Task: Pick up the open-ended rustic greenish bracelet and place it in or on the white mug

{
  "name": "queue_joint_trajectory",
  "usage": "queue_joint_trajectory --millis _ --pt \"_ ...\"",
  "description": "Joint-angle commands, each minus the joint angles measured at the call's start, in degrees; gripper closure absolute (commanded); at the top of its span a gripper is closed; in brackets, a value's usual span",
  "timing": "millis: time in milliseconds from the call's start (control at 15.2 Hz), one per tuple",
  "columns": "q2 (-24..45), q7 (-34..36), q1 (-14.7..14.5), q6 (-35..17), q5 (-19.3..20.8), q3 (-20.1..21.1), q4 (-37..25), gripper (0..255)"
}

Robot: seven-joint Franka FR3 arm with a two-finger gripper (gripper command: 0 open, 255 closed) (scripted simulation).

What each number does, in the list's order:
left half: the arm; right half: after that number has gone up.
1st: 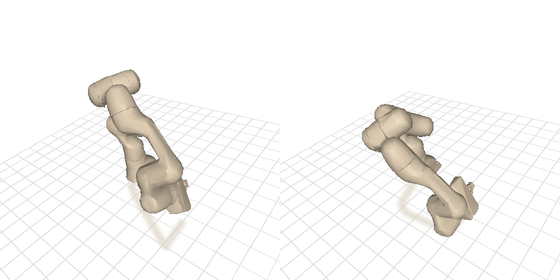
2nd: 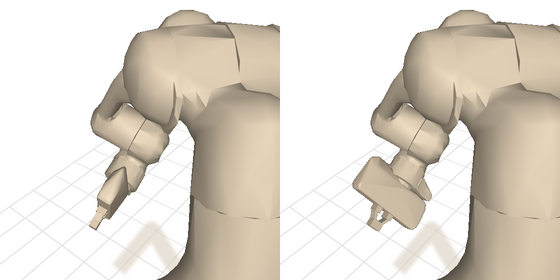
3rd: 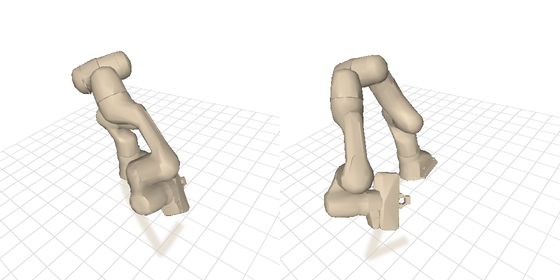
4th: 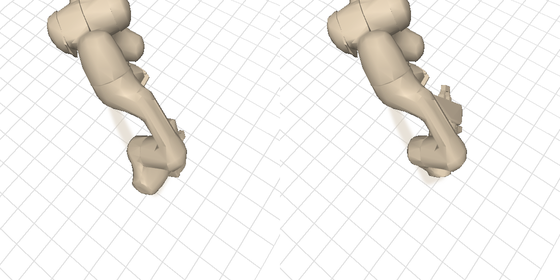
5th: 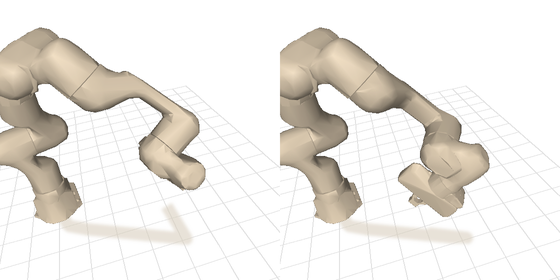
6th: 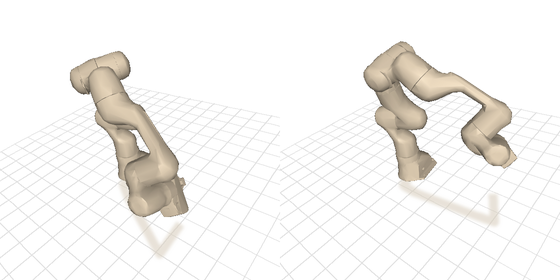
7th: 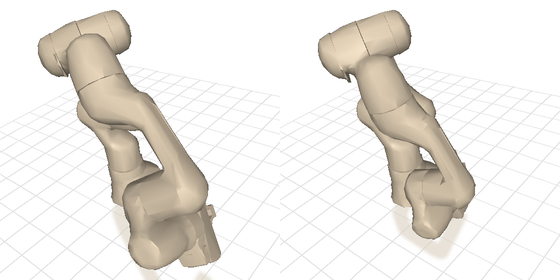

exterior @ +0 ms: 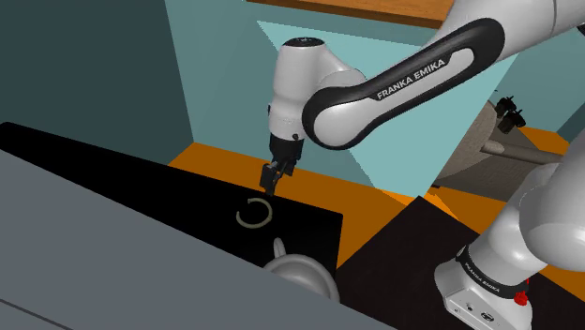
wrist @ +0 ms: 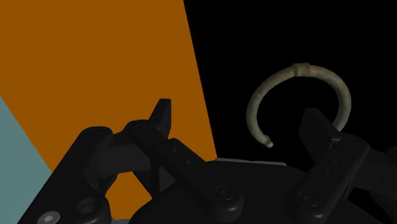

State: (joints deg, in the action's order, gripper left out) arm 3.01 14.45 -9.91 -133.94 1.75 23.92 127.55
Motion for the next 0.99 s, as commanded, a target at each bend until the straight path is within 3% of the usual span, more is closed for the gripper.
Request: queue_joint_trajectory --millis 0,594,924 --pt "4.8 2.7 -1.1 -1.9 3.7 0.5 -2.8 0" --pt "12.3 6.5 -3.0 -7.5 9.2 -0.8 -4.3 0" --pt "12.3 6.5 -3.0 -7.5 9.2 -0.9 -4.3 0"
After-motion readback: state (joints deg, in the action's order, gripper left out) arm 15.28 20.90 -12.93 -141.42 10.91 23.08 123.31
